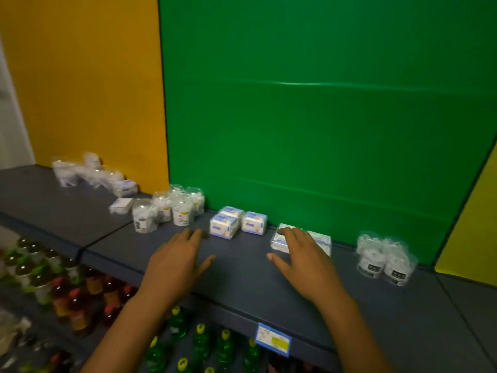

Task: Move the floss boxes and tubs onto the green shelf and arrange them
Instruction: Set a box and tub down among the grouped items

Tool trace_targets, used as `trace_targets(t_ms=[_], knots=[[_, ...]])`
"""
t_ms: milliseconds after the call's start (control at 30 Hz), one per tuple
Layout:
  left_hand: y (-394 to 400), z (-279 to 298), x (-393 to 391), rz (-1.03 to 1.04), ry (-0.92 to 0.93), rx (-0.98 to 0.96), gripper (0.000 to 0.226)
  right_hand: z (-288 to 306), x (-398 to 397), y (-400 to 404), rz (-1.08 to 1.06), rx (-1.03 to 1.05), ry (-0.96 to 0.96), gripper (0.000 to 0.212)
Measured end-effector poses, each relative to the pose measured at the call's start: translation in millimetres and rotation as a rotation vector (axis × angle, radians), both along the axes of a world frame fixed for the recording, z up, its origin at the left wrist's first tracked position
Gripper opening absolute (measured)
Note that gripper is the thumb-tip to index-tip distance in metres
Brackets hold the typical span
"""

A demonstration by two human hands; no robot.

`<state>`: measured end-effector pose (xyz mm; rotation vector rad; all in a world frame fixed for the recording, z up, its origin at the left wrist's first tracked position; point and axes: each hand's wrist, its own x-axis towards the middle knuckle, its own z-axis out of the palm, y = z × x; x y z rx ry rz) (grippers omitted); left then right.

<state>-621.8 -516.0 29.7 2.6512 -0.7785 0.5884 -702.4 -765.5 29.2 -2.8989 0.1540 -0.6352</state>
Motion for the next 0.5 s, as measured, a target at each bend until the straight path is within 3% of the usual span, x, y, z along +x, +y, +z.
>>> trace_targets(t_ms=[267,500], knots=[[158,7,-5,0.221,-0.041,0.035,0.048,9,49,144,0.216,0.04,-0.04,0.064],[249,21,11,0.401,-0.074,0.014,0.046,28,109,233,0.382,0.034,-0.088,0.061]])
